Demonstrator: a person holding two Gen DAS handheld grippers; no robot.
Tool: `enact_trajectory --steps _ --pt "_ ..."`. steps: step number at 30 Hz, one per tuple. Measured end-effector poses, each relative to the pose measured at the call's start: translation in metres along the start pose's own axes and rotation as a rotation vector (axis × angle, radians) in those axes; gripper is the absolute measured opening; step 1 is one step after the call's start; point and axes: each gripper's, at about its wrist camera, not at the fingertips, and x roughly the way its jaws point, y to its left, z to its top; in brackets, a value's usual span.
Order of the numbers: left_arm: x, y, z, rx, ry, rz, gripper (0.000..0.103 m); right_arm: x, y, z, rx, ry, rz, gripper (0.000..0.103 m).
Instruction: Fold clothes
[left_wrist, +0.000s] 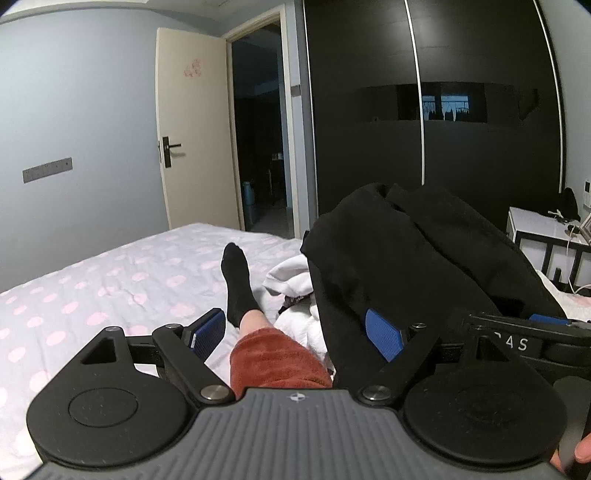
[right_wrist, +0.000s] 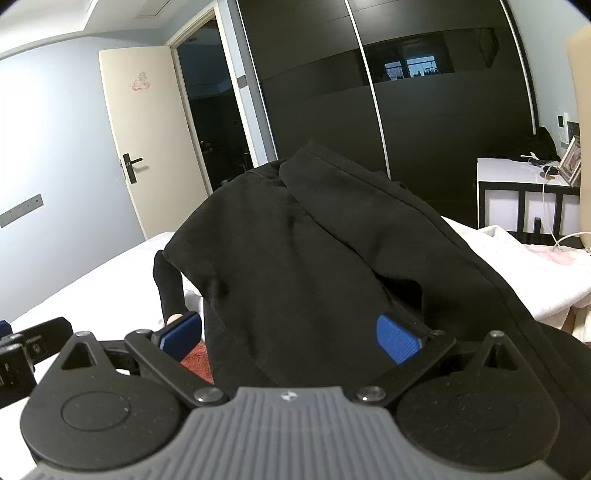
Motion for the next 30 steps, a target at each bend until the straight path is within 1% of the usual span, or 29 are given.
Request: enact_trajectory --steps 5,13,15,19,23,24,26,27,28,29,30 --pt "0.003 0.005 0.000 -0.030 0.033 -0.013 0.099 0.002 0.004 0.000 -0.017 0.012 0.017 0.102" --pt "0.004 0.008 0.000 -0.035 0.049 -0.018 0.098 0.003 0.004 0.000 -0.019 0.018 0.029 0.102" --pt "0.004 0.008 0.000 -0.036 0.056 -0.017 0.098 0.003 0.004 0.000 -0.024 0.015 0.029 0.102" --pt "0.007 0.009 -0.001 -0.047 0.071 -0.016 0.098 0.001 0.003 0.001 -0.005 -0.026 0.035 0.102" --pt "0.013 0.013 -0.001 -0.070 0.095 -0.042 0.098 0.003 0.000 0.007 0.018 -0.021 0.056 0.102" --pt "0.016 0.013 -0.001 -0.076 0.103 -0.051 0.097 0.004 -0.002 0.009 0.036 -0.022 0.062 0.102" --pt "0.022 0.014 0.000 -0.083 0.120 -0.068 0.087 0.006 -0.005 0.013 0.059 -0.020 0.082 0.102" --pt "0.026 0.014 0.001 -0.083 0.125 -0.073 0.084 0.007 -0.005 0.016 0.046 -0.026 0.095 0.101" --pt "0.030 0.013 0.002 -0.081 0.128 -0.075 0.081 0.007 -0.005 0.019 0.019 -0.037 0.101 0.097" --pt "0.035 0.013 0.004 -0.080 0.131 -0.076 0.078 0.008 -0.004 0.023 -0.011 -0.055 0.102 0.095" --pt "0.040 0.013 0.006 -0.083 0.133 -0.082 0.078 0.009 -0.003 0.026 -0.040 -0.075 0.101 0.093"
